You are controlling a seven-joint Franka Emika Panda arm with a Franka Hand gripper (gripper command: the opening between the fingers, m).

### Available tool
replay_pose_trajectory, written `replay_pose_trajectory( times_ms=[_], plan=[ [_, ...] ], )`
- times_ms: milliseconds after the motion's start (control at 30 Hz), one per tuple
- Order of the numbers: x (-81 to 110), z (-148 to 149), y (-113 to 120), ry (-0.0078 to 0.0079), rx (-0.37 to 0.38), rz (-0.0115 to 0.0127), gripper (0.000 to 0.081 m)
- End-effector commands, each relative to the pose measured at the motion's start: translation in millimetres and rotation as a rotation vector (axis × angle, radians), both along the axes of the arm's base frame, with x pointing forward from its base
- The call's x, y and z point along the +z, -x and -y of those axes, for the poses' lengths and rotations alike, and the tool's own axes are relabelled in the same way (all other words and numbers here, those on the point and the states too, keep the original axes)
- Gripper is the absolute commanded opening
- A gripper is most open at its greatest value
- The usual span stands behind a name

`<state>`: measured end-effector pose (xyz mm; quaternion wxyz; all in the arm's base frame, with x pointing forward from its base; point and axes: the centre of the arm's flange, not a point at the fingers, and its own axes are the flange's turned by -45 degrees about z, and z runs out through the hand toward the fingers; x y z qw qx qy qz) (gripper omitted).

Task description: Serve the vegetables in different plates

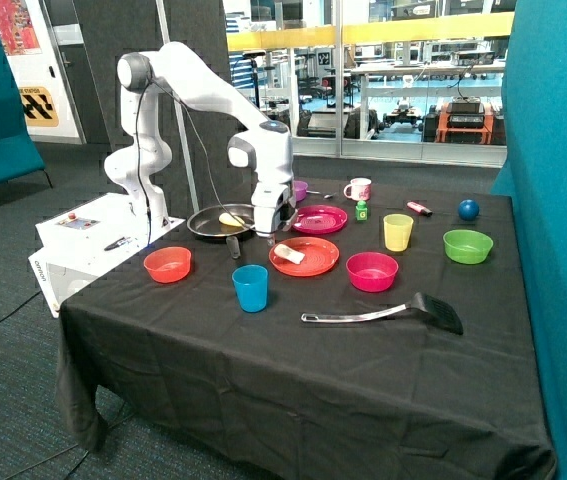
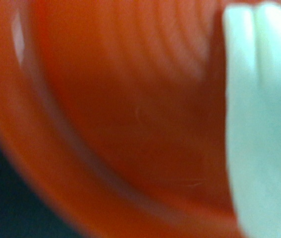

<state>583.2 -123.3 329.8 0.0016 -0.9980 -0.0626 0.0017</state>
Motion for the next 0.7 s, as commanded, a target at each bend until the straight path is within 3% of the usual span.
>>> replay_pose_trajectory(
  times_ms=[0, 367, 667],
  plan=[
    [17.1, -15, 41, 0.003, 0.035, 0.0037, 0.0656],
    [42.2, -29, 96, 0.003, 0.033, 0.0037, 0.0562],
    [37.5, -53, 143, 0.0031, -0.01, 0.0036, 0.0514]
  ],
)
